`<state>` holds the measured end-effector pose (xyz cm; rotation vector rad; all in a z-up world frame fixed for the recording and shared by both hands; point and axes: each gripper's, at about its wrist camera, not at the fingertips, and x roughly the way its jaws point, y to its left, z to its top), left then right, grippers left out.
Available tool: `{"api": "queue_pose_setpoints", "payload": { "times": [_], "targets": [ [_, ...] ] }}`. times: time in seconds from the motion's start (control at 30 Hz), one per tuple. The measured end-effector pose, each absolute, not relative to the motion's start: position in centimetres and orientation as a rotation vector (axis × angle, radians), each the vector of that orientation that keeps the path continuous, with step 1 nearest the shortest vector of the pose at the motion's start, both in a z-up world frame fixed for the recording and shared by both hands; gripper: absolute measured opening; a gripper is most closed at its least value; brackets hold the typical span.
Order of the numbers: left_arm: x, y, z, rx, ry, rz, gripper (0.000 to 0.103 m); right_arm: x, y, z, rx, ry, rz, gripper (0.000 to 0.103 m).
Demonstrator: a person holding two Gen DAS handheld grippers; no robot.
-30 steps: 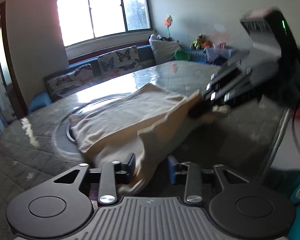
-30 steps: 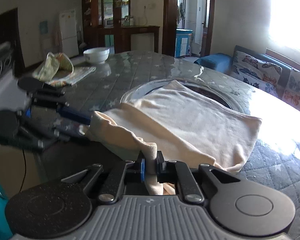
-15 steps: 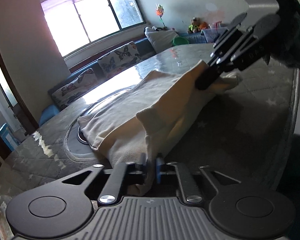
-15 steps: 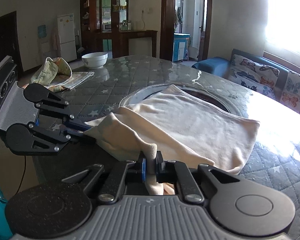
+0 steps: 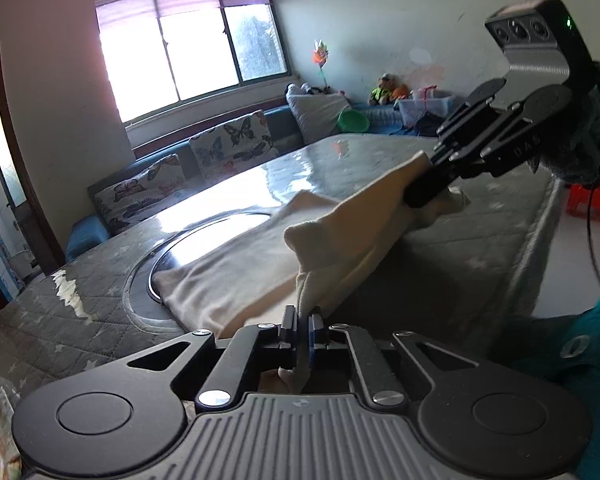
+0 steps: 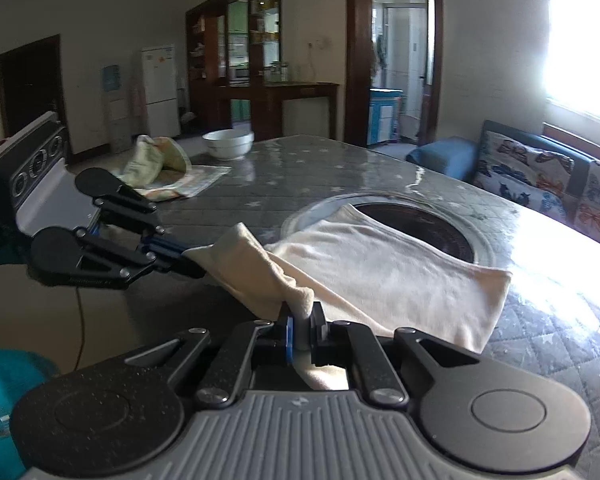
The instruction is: Fold clothes
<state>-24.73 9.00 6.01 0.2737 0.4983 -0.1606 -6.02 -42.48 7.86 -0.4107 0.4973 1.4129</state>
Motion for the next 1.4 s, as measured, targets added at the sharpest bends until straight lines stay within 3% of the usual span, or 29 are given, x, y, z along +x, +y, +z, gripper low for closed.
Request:
{"api": "queue_pose_setpoints", "payload": {
  "times": [0.3, 0.7, 1.03, 1.23, 1.4],
  "targets": [
    [-28.1, 8.1, 7.8, 0.212, 0.474, -0.174, 0.005, -8.7, -45.6, 10.7, -0.408, 0.520, 1.490, 0.006],
    [-19.3, 11.5, 8.0, 0.158, 0.449, -0.113, 0.006, -1.2, -39.7, 11.9, -0.381, 0.540, 1.399, 0.005],
    [-8.0, 14.2, 2.7, 0.119, 0.604, 0.044, 0.010, 7.0, -30.6, 5.5, -0.365, 0.650, 1.231, 0.007],
    [-7.5, 14.7, 1.0, 0.082, 0.643, 0.108, 0.023, 8.1, -30.8, 2.0, -0.301, 0.699, 1.161, 0.018],
    [-7.6, 14.3, 0.8, 0.079, 0.647, 0.128, 0.024, 7.8, -34.5, 2.9, -0.254, 0.689, 1.123, 0.020]
  ]
}}
